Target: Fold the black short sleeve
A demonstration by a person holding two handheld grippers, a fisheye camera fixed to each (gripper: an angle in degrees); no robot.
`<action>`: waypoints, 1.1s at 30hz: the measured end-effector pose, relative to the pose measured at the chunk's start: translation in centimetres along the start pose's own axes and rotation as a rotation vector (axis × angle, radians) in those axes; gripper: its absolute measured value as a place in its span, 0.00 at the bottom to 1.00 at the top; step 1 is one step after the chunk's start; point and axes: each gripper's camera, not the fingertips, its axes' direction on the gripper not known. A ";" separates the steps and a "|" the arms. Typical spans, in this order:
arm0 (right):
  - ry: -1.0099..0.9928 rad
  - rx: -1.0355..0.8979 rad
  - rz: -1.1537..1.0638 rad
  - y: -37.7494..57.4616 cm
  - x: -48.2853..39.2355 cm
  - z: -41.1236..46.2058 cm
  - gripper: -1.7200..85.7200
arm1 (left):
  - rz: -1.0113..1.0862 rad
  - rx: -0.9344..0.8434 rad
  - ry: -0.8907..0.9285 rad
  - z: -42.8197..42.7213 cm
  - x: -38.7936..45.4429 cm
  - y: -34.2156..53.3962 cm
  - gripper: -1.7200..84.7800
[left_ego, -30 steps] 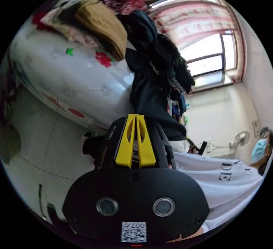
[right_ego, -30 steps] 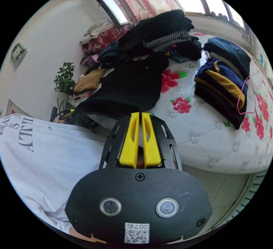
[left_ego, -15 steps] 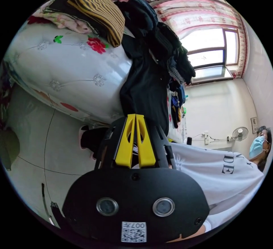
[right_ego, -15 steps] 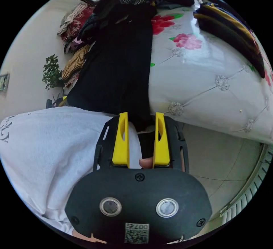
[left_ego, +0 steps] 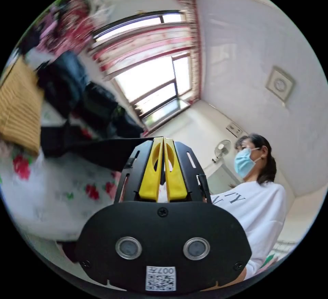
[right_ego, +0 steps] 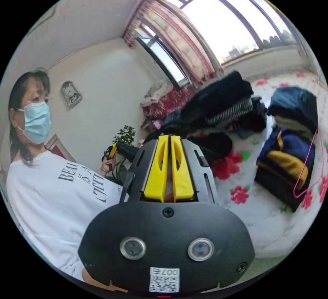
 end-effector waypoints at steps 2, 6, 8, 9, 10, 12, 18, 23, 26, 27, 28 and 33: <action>0.004 0.093 -0.139 -2.4 -4.2 -3.4 0.02 | 0.134 0.046 0.059 -0.1 4.1 -1.6 0.01; -0.008 0.213 -0.256 -3.4 -10.2 -8.9 0.02 | 0.260 0.100 0.043 -1.9 10.0 -2.0 0.01; -0.049 0.216 -0.232 -3.0 -10.8 -9.8 0.02 | 0.255 0.078 -0.011 -2.2 10.8 -1.5 0.01; -0.060 0.211 -0.197 -2.7 -10.7 -9.9 0.02 | 0.239 0.060 -0.039 -2.1 10.6 -1.2 0.01; -0.048 0.193 -0.155 -2.6 -10.1 -9.4 0.02 | 0.198 0.042 -0.065 -1.8 9.7 -1.0 0.01; 0.008 0.128 -0.083 -3.2 -8.3 -7.8 0.02 | 0.108 0.019 -0.087 -0.8 7.1 -1.5 0.01; 0.177 -0.061 -0.011 -11.1 -2.5 0.1 0.02 | -0.042 -0.040 -0.125 7.1 -0.7 -9.6 0.01; 0.129 0.252 -0.179 -18.3 -7.2 -3.3 0.02 | 0.226 0.057 0.018 10.6 6.9 -17.2 0.01; 0.111 0.351 -0.367 -19.0 -12.1 -6.3 0.02 | 0.431 0.081 0.051 9.8 12.8 -18.2 0.01; 0.112 0.364 -0.438 -18.3 -13.7 -7.3 0.02 | 0.491 0.080 0.041 9.1 14.4 -17.7 0.01; 0.110 0.360 -0.497 -17.3 -14.9 -7.9 0.02 | 0.535 0.073 0.020 8.3 15.4 -16.8 0.01; 0.115 0.191 -0.532 -10.8 -15.2 -7.9 0.02 | 0.510 0.006 -0.096 5.6 14.3 -10.6 0.01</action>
